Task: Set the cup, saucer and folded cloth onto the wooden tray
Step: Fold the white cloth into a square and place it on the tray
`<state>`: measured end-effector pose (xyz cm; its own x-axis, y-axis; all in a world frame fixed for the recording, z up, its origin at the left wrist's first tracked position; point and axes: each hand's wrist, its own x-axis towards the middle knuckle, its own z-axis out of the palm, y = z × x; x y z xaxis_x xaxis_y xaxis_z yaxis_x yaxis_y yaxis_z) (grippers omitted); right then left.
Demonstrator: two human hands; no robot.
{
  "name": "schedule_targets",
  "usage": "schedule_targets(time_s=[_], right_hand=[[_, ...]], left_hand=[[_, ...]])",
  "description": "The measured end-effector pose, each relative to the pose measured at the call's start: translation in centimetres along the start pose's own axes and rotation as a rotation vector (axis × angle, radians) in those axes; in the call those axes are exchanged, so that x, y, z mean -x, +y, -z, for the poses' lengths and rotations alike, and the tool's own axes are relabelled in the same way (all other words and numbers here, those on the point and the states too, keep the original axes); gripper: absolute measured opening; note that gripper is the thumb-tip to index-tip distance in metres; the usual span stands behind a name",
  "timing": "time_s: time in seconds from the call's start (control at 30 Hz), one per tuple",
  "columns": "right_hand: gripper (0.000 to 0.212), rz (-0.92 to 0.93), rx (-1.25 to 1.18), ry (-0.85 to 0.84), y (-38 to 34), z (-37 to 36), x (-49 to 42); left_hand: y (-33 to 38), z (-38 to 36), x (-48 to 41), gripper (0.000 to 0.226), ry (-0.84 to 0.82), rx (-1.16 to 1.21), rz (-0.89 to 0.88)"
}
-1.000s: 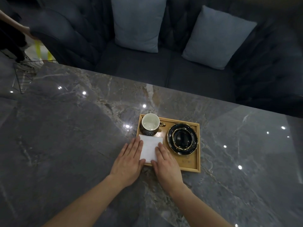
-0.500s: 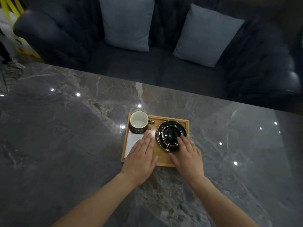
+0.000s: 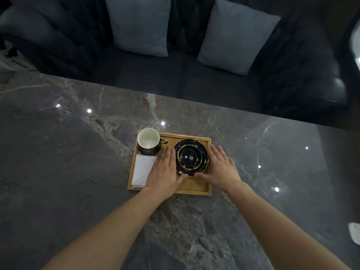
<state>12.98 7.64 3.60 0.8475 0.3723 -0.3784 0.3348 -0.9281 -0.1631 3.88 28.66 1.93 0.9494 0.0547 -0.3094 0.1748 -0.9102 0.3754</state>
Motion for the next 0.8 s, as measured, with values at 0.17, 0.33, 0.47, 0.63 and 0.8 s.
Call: schedule_targets(time_s=[0.17,0.33,0.47,0.63,0.8], right_hand=[[0.124,0.024,0.012,-0.002,0.2,-0.1,0.1],[0.122,0.023,0.009,0.007,-0.1,-0.2,0.6],[0.121,0.010,0.010,0.008,-0.4,-0.5,1.1],[0.119,-0.011,0.013,0.035,-0.8,-1.0,1.7],[0.120,-0.042,0.012,0.048,-1.5,-1.3,2.3]], left_hand=[[0.1,-0.1,-0.2,0.105,0.013,0.006,0.012],[-0.2,-0.3,-0.3,0.106,0.014,0.009,0.002],[-0.5,-0.3,-0.2,0.106,0.010,-0.009,-0.006],[-0.8,0.0,-0.4,0.105,-0.015,-0.017,-0.013],[-0.9,0.4,-0.5,0.105,-0.047,-0.014,-0.019]])
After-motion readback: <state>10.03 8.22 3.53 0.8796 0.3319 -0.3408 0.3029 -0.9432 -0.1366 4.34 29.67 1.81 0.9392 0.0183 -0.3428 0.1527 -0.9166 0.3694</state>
